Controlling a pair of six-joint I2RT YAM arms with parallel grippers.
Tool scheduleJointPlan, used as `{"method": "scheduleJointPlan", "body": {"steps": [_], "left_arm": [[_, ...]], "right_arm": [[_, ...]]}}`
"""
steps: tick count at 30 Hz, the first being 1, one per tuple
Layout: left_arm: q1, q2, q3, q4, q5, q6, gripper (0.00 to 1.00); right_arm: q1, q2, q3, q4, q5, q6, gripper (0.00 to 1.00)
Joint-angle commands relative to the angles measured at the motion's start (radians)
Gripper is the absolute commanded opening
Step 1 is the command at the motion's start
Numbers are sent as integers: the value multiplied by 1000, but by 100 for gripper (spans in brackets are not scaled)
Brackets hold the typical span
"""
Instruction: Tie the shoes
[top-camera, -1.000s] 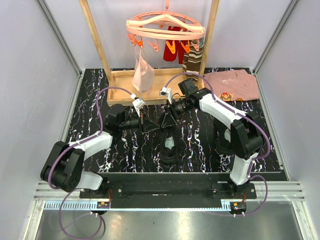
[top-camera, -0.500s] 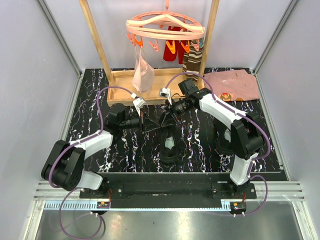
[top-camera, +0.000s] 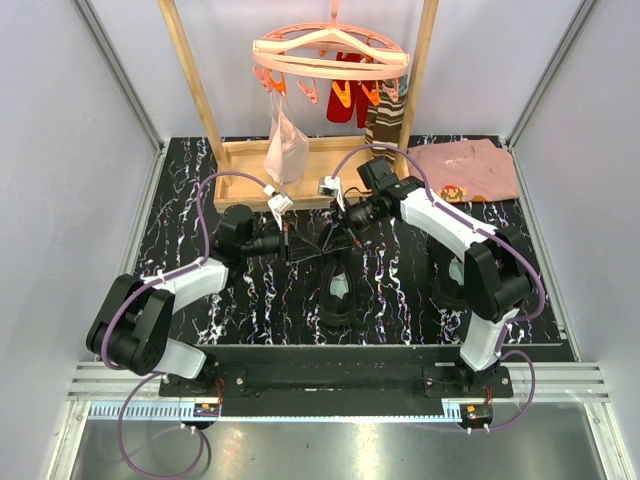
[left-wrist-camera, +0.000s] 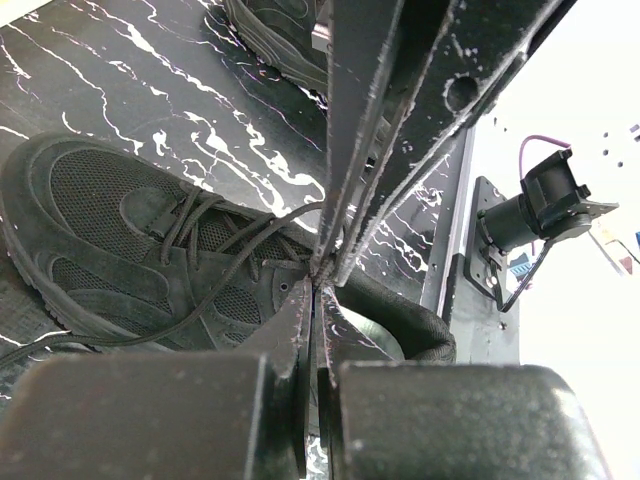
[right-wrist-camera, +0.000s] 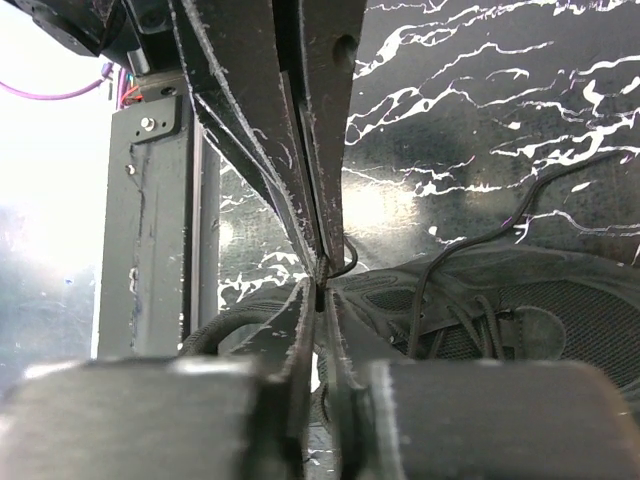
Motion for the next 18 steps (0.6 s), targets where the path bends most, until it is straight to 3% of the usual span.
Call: {"method": "scheduleJointPlan", "body": {"steps": [1,6,11,14,18], "left_arm": [[-3,-1,37,58,18,-1,0],[-5,-14,37,41,-4,17,0],[44,-57,29,-54,-103,27,35],[60,-84,46,-178,-276,-26,45],[55,-52,74,-252,-386,-64,58]], "right_arm": [[11,-53,-2,-3,-35,-41,1],[13,-63,-12,-6,-11,-42,0],[11,-99,-33,-4,11,-47,0],[11,-117,-50,-6,14,-52,0],[13,-131,-68,-4,13,-58,0]]}}
